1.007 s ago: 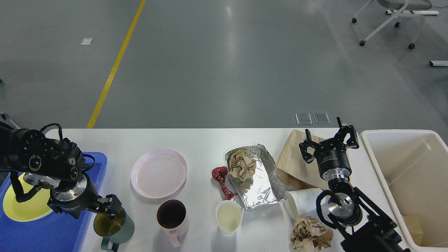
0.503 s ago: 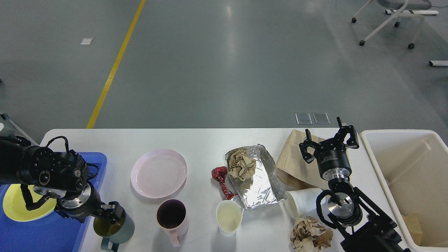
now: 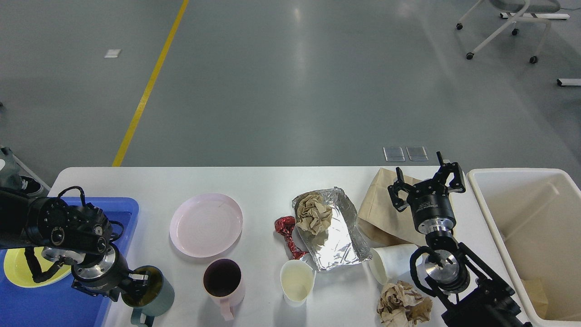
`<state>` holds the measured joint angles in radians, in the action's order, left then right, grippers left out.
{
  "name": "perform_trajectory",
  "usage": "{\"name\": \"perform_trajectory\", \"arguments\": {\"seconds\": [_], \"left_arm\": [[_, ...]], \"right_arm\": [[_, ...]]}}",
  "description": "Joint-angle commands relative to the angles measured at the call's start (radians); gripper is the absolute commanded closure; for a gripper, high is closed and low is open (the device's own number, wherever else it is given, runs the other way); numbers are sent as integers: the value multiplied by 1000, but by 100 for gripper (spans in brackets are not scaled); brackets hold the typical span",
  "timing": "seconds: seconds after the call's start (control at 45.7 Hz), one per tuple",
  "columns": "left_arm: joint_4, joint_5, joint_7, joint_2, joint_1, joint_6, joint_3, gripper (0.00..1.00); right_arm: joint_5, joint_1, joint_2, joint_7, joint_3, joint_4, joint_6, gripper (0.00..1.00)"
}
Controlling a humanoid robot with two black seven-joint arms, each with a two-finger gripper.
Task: Tidy desktop
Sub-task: 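Lift the green mug and place it on the blue tray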
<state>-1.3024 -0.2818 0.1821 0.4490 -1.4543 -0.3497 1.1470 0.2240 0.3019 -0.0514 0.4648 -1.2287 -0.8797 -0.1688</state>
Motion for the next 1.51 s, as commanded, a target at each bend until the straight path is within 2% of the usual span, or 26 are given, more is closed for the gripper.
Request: {"name": "perform_trajectory", "arguments": {"seconds": [0.0, 0.306, 0.438, 0.591, 0.766, 0.897, 1.05, 1.182, 1.335, 1.488], "left_arm": [[0, 9, 0, 14, -1, -6, -1, 100], [0, 26, -1, 19, -12, -6, -1, 100], [0, 29, -4, 48, -58, -64, 2, 100], [-1, 84, -1, 69, -196, -251, 48, 100], [-29, 122, -4, 74, -380, -393, 131, 100], [-113, 133, -12, 60, -566, -502, 186, 100], [-254, 233, -36, -24, -826, -525, 298, 100], [-343, 279, -67, -84, -991, -543, 336, 100], [-364, 303, -136, -105, -1074, -588, 356, 100], [-360, 322, -148, -99, -1072, -585, 378, 100]], "right_arm": [[0, 0, -1, 0, 0, -1, 0, 0], [0, 0, 1, 0, 0, -1, 0, 0], [0, 0, -1, 0, 0, 1, 0, 0], [0, -1, 1, 0, 0, 1, 2, 0], [0, 0, 1, 0, 0, 1, 0, 0], [0, -1, 1, 0, 0, 1, 2, 0], [0, 0, 1, 0, 0, 1, 2, 0], [0, 0, 1, 0, 0, 1, 0, 0], [0, 0, -1, 0, 0, 1, 0, 0], [0, 0, -1, 0, 0, 1, 2, 0]]}}
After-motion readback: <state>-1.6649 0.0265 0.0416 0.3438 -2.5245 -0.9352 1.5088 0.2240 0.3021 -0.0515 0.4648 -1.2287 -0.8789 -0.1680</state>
